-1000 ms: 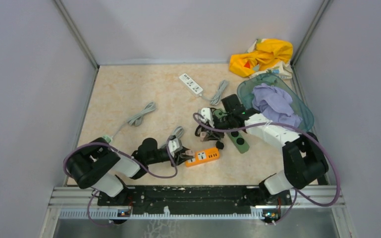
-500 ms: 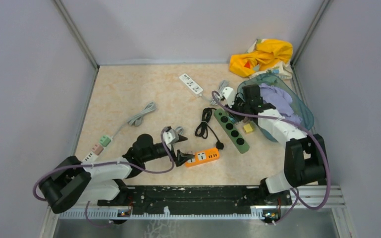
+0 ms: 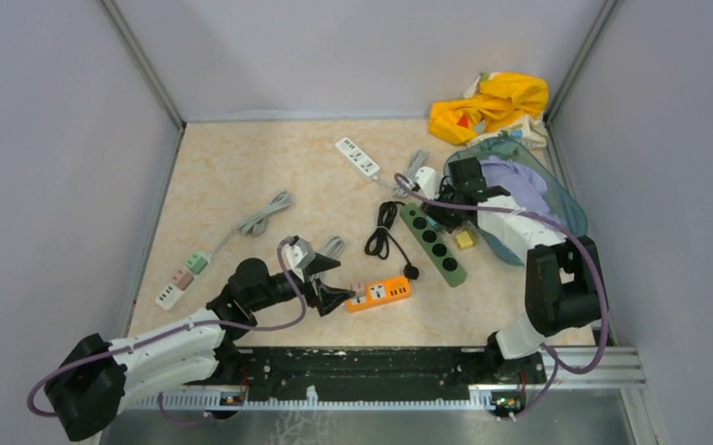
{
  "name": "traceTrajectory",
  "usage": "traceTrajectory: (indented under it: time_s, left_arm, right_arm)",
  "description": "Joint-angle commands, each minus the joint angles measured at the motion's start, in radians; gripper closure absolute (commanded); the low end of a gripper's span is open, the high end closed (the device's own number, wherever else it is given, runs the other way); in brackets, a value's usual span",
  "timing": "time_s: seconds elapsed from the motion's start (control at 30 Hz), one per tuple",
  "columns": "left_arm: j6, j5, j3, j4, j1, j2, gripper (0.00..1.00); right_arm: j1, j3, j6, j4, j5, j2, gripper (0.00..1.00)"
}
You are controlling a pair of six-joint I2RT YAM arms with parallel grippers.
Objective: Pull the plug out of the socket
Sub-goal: Place the plug at the center of the board.
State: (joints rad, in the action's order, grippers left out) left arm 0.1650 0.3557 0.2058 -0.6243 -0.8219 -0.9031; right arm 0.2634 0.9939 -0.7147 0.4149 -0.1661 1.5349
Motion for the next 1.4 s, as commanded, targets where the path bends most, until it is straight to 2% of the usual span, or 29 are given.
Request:
traceTrajectory:
  time_s: [0.0,0.07,0.33,0.47,0.6,1.07,1.2,1.37]
  left_arm:
    - [0.068,-0.016,-0.039,0.023,0.004,0.072,0.06]
    - [0.086,-0.012,-0.052,0.022,0.004,0.095,0.06]
    - [0.145,-0.011,-0.090,-0.010,0.004,0.152,0.06]
    - [0.173,-0.020,-0.111,-0.035,0.004,0.180,0.06]
    - [0.206,-0.053,-0.128,-0.050,0.004,0.207,0.00]
    - [0.233,-0.106,-0.148,-0.050,0.006,0.196,0.00]
    - [0.229,-0.114,-0.148,-0.043,0.006,0.186,0.00]
    - [0.210,-0.104,-0.153,-0.043,0.006,0.184,0.00]
  right_arm:
    - [-0.008,0.055,-0.010,0.008,0.017,-0.004,0.50]
    - [-0.011,0.058,-0.007,0.009,0.009,-0.008,0.47]
    - [-0.024,0.057,0.006,0.011,-0.084,-0.065,0.47]
    - [-0.025,0.051,-0.004,0.022,-0.206,-0.096,0.47]
    - [-0.024,0.041,-0.026,0.037,-0.371,-0.137,0.47]
    - [-0.025,-0.044,-0.113,0.041,-0.890,-0.260,0.46]
    - [-0.023,-0.059,-0.148,0.051,-0.984,-0.270,0.46]
    - [0.005,-0.085,-0.191,0.047,-1.037,-0.282,0.40]
